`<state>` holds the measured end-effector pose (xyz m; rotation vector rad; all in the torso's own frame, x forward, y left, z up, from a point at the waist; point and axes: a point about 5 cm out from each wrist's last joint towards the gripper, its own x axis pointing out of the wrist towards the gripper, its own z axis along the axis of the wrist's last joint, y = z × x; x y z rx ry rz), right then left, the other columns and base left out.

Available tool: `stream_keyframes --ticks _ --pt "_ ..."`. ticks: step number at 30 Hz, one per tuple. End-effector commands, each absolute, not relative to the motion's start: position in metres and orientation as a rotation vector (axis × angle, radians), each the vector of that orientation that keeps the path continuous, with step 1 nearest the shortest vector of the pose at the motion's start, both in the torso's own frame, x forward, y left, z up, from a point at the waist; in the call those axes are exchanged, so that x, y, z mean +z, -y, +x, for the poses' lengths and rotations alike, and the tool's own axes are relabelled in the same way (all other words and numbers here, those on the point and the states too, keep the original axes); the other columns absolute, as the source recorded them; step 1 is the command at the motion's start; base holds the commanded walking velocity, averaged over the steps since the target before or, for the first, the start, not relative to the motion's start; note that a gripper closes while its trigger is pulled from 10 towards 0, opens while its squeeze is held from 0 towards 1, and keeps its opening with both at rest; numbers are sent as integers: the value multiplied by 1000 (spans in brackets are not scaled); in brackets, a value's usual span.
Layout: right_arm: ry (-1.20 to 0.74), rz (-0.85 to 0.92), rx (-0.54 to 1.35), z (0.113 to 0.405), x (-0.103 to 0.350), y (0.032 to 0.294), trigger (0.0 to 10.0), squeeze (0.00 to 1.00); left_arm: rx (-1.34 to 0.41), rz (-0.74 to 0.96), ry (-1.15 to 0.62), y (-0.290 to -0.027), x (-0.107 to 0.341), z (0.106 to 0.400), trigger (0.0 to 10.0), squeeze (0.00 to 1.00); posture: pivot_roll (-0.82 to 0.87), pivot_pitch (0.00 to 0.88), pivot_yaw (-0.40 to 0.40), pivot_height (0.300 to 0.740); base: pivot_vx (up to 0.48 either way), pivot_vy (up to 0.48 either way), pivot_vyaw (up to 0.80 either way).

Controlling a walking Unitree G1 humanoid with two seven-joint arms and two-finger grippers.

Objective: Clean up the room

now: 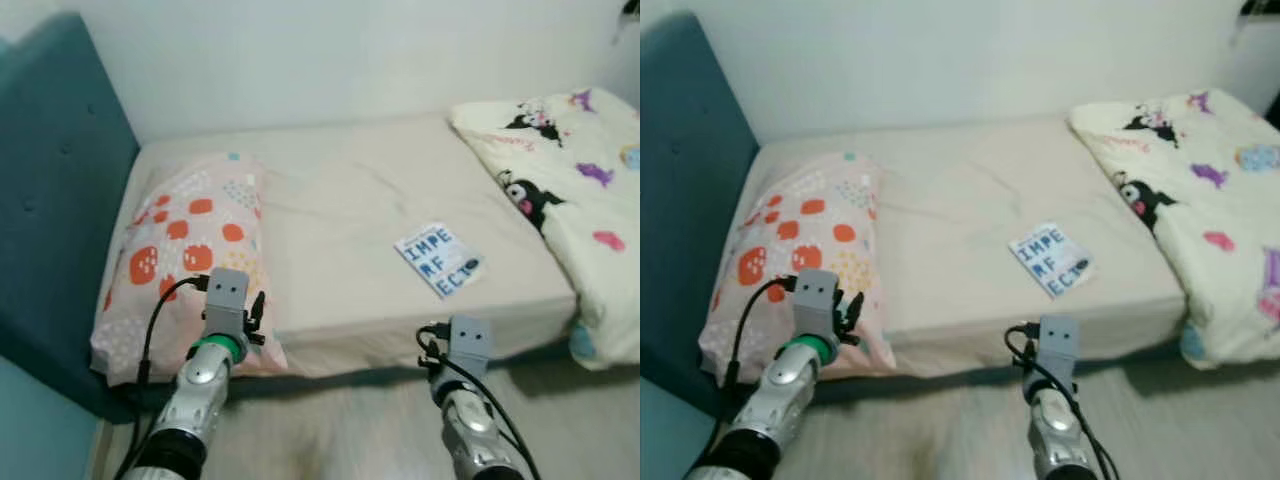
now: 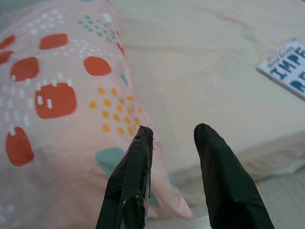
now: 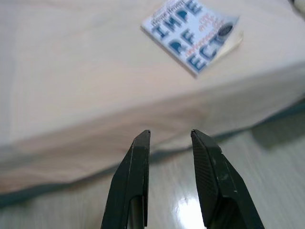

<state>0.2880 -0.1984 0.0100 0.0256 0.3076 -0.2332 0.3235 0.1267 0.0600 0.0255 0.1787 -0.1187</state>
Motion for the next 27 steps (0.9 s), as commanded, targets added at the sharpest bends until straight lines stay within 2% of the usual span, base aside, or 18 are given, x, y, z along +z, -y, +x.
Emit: stream_keyframes --ticks 1,8,11,13,27 --pt "-311 51 -214 288 8 191 10000 0 -101 30 -205 -133 54 320 10000 0 10 0 108 740 251 0 0" --pt "-317 -6 -148 289 9 184 10000 0 -102 26 -204 -133 54 320 10000 0 11 0 106 740 252 0 0" --pt "-313 -3 -167 289 9 185 10000 0 -102 26 -204 -132 54 319 10000 0 13 0 105 740 252 0 760" --pt "-315 42 -200 289 9 188 10000 0 -101 27 -205 -133 54 319 10000 0 13 0 105 740 255 0 0" --pt "-321 32 -197 287 7 189 10000 0 -109 24 -203 -134 54 319 10000 0 12 0 106 740 255 0 0"
